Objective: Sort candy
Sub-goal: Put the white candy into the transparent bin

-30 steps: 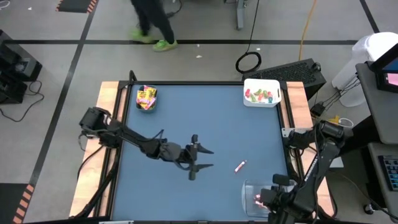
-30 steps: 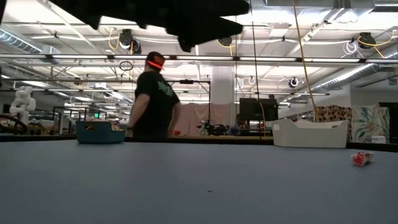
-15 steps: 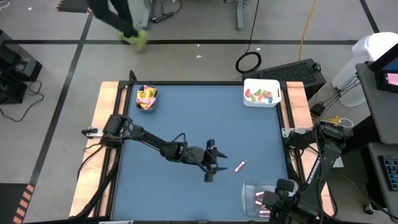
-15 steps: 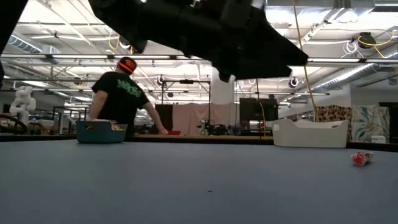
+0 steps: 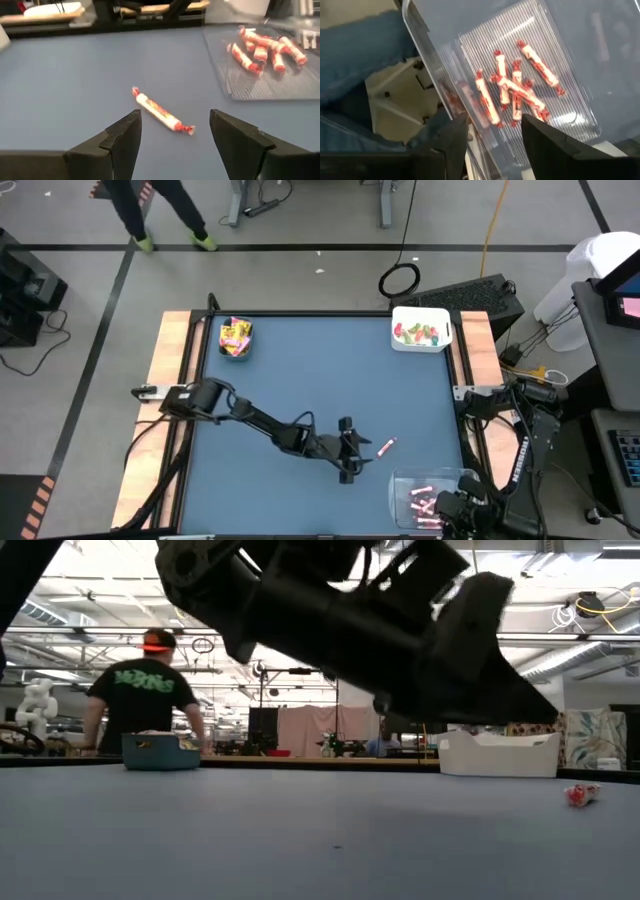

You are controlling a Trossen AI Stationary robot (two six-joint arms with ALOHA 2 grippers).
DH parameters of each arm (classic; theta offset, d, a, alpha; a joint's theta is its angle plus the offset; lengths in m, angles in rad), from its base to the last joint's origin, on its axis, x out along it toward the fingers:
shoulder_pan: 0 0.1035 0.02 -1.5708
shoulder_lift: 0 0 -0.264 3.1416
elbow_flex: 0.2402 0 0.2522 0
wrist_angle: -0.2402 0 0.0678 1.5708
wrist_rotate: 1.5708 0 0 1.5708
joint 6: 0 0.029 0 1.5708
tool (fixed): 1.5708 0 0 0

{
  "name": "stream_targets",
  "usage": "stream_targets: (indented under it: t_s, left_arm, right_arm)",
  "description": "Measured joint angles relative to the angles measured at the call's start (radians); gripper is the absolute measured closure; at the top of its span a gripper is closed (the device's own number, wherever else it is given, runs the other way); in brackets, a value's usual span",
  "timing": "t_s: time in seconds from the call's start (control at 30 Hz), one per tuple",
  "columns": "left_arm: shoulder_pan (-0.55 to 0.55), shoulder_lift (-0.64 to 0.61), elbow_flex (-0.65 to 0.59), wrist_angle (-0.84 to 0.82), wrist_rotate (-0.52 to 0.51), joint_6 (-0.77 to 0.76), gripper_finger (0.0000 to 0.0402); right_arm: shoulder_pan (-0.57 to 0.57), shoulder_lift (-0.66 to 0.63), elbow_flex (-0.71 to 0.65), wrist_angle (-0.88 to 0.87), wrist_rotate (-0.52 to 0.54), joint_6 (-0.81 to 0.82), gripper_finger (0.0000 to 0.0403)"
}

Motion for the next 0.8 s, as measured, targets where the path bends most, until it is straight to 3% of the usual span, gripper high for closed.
stream_targets:
  t_s: [0.37, 0.8]
  left_arm:
    - [0.002, 0.112, 0.11, 0.005, 0.028, -0.062, 0.0162]
    - [0.023, 0.219, 0.282, -0.15, -0.014, -0.108, 0.0162]
  right_arm:
    - [0.004, 0.0, 0.0, 0.053, 0.184, -0.065, 0.0234]
    - [0.002, 0.0, 0.0, 0.077, 0.199, -0.068, 0.0234]
